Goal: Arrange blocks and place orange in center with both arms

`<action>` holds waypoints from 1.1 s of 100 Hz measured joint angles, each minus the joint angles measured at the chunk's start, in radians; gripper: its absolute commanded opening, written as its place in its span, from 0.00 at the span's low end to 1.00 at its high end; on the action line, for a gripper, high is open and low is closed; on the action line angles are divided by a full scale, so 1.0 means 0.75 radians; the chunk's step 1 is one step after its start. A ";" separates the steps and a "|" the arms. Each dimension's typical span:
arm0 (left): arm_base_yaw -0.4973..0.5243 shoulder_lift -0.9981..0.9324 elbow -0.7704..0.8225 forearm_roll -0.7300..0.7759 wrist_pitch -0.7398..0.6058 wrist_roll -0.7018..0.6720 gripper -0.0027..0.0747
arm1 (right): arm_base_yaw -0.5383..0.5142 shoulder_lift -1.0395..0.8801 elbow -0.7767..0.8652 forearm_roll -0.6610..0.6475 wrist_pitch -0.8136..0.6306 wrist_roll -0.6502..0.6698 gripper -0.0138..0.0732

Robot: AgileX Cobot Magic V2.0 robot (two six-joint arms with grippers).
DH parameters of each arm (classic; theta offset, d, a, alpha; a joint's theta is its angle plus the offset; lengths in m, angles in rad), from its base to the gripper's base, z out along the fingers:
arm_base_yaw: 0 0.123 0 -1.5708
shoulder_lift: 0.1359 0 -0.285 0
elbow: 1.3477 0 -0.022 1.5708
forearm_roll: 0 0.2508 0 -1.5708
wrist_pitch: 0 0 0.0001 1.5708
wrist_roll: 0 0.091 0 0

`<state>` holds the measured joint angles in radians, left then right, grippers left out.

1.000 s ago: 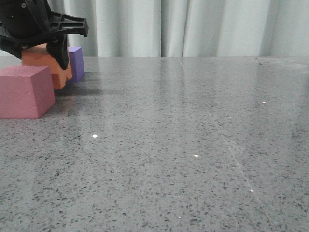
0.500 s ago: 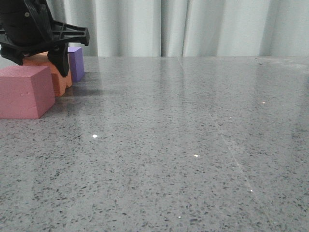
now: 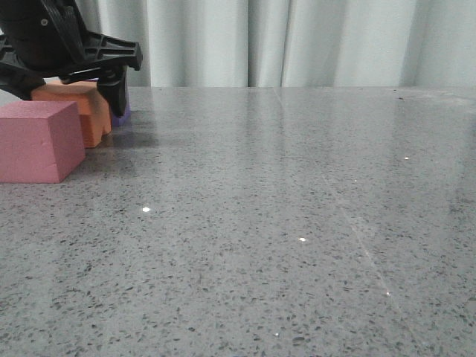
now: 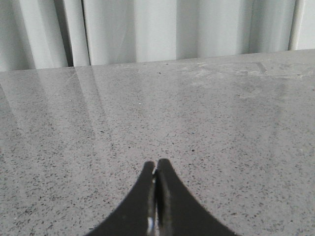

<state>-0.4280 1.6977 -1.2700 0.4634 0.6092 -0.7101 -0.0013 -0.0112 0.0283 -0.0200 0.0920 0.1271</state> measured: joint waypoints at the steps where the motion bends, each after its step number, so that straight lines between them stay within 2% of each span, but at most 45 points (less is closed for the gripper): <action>1: 0.000 -0.003 0.000 0.000 0.000 0.000 0.89 | 0.000 0.000 0.000 0.000 0.000 0.000 0.08; 26: 0.000 -0.130 0.003 -0.004 0.000 0.020 0.89 | 0.000 0.000 0.000 0.000 0.000 0.000 0.08; 53: 0.000 -0.472 0.028 0.070 0.005 0.061 0.89 | 0.000 0.000 0.000 0.000 0.000 0.000 0.08; 67: 0.000 -0.690 0.135 0.102 -0.009 0.072 0.89 | 0.000 0.000 0.000 0.000 0.000 0.000 0.08; 86: 0.000 -0.975 0.391 0.134 -0.061 0.074 0.88 | 0.000 0.000 0.000 0.000 0.000 0.000 0.08; 93: 0.000 -1.074 0.500 0.154 -0.088 0.074 0.83 | 0.000 0.000 0.000 0.000 0.000 0.000 0.08; 100: 0.000 -1.169 0.603 0.176 -0.111 0.074 0.73 | 0.000 0.000 0.000 0.000 0.000 0.000 0.08; 110: 0.000 -1.304 0.740 0.200 -0.131 0.074 0.49 | 0.000 0.000 0.000 0.000 0.000 0.000 0.08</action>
<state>-0.4280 0.7199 -0.7148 0.6135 0.5111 -0.6549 -0.0013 -0.0112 0.0283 -0.0200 0.0920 0.1271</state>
